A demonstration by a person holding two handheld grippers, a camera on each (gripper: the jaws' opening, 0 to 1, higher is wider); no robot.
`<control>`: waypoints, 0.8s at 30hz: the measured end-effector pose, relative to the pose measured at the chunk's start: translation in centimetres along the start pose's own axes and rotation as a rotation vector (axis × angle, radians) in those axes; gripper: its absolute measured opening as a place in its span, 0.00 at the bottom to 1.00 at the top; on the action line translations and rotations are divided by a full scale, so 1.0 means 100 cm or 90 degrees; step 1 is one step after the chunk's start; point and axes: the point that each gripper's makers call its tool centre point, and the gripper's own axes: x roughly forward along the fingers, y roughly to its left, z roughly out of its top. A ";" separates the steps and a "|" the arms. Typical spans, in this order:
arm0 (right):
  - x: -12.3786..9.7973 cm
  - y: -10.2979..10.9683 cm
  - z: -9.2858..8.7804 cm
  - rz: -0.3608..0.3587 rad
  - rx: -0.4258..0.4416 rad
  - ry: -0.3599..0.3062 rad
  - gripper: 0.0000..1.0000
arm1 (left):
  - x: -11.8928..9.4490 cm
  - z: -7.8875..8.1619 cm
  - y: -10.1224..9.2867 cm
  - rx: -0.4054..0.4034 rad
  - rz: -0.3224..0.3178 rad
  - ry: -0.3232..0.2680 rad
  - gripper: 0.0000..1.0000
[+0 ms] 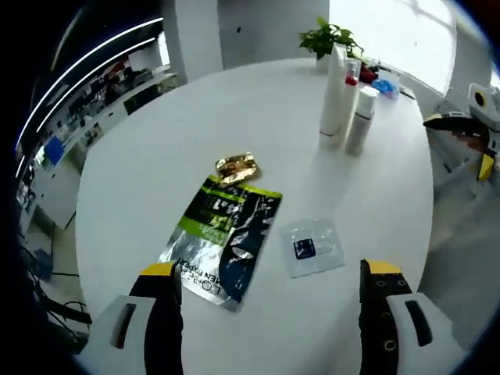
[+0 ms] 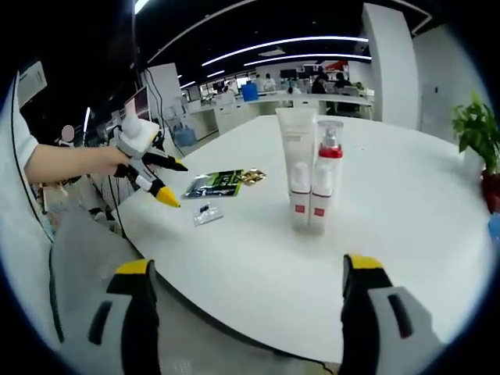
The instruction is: Arrange the skincare products in the storage area until every visible bottle or jar stands upright without overlapping.
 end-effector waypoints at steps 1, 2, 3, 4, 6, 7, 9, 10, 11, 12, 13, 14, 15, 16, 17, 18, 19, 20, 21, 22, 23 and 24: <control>0.000 -0.001 0.000 -0.002 0.003 0.000 1.00 | 0.003 0.000 0.004 0.003 0.000 0.004 0.93; 0.000 -0.001 0.000 -0.003 0.004 0.000 1.00 | 0.004 0.001 0.006 0.004 0.001 0.006 0.93; 0.000 -0.002 0.000 -0.003 0.007 0.000 1.00 | 0.007 0.002 0.009 0.007 0.001 0.009 0.93; 0.000 -0.002 0.000 -0.004 0.009 0.001 1.00 | 0.009 0.002 0.011 0.009 0.001 0.011 0.93; 0.000 -0.002 -0.001 -0.005 0.009 0.003 1.00 | 0.015 0.004 0.015 0.016 -0.002 0.017 0.94; 0.000 -0.002 -0.001 -0.005 0.010 0.004 1.00 | 0.018 0.004 0.018 0.021 -0.003 0.021 0.94; 0.001 -0.002 -0.001 -0.005 0.013 0.005 1.00 | 0.024 0.005 0.022 0.030 -0.005 0.028 0.95; 0.001 -0.003 -0.002 -0.006 0.015 0.006 1.00 | 0.025 0.005 0.023 0.031 -0.005 0.030 0.95; 0.000 -0.003 -0.002 -0.007 0.016 0.006 1.00 | 0.028 0.006 0.025 0.037 -0.006 0.035 0.95; 0.000 -0.004 -0.002 -0.008 0.018 0.006 1.00 | 0.030 0.006 0.027 0.041 -0.007 0.039 0.95; 0.000 -0.004 -0.002 -0.008 0.019 0.006 1.00 | 0.032 0.006 0.029 0.044 -0.009 0.042 0.95; 0.000 -0.004 -0.002 -0.009 0.021 0.006 1.00 | 0.035 0.005 0.032 0.049 -0.010 0.049 0.95; 0.000 -0.004 -0.002 -0.009 0.021 0.007 1.00 | 0.037 0.005 0.034 0.053 -0.010 0.055 0.95; 0.000 -0.005 -0.002 -0.009 0.022 0.007 1.00 | 0.039 0.005 0.037 0.057 -0.010 0.059 0.95; 0.000 -0.005 -0.002 -0.009 0.023 0.008 1.00 | 0.041 0.006 0.039 0.058 -0.010 0.061 0.95; 0.001 -0.005 -0.003 -0.009 0.023 0.008 1.00 | 0.043 0.006 0.042 0.059 -0.010 0.065 0.96; 0.001 -0.005 -0.003 -0.010 0.024 0.009 1.00 | 0.045 0.005 0.044 0.060 -0.011 0.069 0.96; 0.001 -0.005 -0.003 -0.010 0.025 0.009 1.00 | 0.048 0.005 0.047 0.061 -0.013 0.075 0.96; 0.001 -0.005 -0.004 -0.011 0.026 0.011 1.00 | 0.050 0.004 0.048 0.062 -0.014 0.079 0.96; 0.001 -0.006 -0.004 -0.011 0.027 0.011 1.00 | 0.052 0.003 0.050 0.066 -0.016 0.085 0.97; 0.001 -0.006 -0.004 -0.011 0.028 0.011 1.00 | 0.054 0.003 0.051 0.069 -0.018 0.088 0.97; 0.001 -0.006 -0.004 -0.012 0.028 0.012 1.00 | 0.055 0.003 0.052 0.072 -0.020 0.091 0.97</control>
